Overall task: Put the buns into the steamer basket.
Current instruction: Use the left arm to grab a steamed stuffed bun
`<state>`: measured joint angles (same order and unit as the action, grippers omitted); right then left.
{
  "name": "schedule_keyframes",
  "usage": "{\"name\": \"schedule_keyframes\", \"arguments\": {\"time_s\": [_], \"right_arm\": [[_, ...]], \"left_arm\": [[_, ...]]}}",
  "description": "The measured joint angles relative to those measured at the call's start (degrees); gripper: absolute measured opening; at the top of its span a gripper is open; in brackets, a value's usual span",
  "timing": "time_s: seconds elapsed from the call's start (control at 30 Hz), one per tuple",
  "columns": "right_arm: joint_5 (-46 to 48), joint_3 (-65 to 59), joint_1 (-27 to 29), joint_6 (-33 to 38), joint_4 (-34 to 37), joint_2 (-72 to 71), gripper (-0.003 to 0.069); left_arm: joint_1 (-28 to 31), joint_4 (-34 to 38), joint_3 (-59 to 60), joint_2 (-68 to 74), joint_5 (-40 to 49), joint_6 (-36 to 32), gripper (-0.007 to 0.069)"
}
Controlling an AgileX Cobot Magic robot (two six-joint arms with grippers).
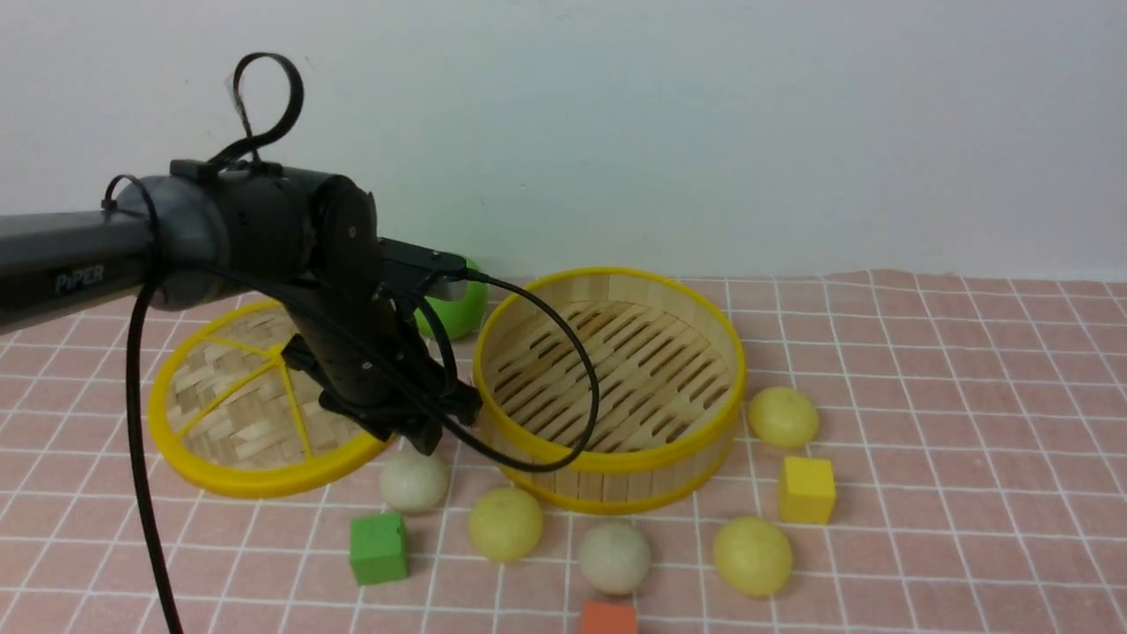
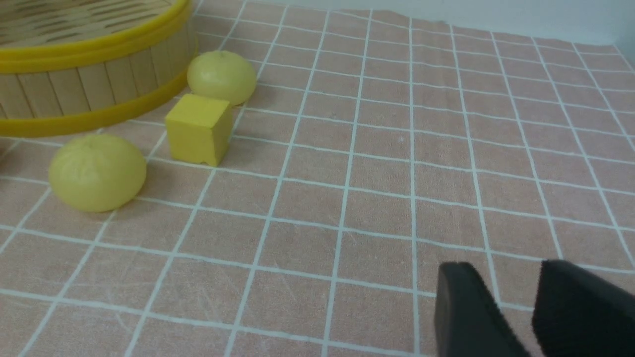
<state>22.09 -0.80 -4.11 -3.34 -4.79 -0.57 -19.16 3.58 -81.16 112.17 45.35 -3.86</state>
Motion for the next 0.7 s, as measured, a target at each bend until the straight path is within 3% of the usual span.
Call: {"name": "schedule_keyframes", "arguments": {"time_s": [0.17,0.57,0.7], "right_arm": [[0.0,0.0,0.0,0.0,0.0,0.0,0.0242],[0.0,0.0,0.0,0.0,0.0,0.0,0.0242],[0.0,0.0,0.0,0.0,0.0,0.0,0.0242]], "left_arm": [[0.0,1.0,0.0,0.1,0.7,0.0,0.0267],[0.0,0.9,0.0,2.2,2.4,0.0,0.0235],[0.0,1.8,0.0,2.2,3.5,0.0,0.0104]]}}
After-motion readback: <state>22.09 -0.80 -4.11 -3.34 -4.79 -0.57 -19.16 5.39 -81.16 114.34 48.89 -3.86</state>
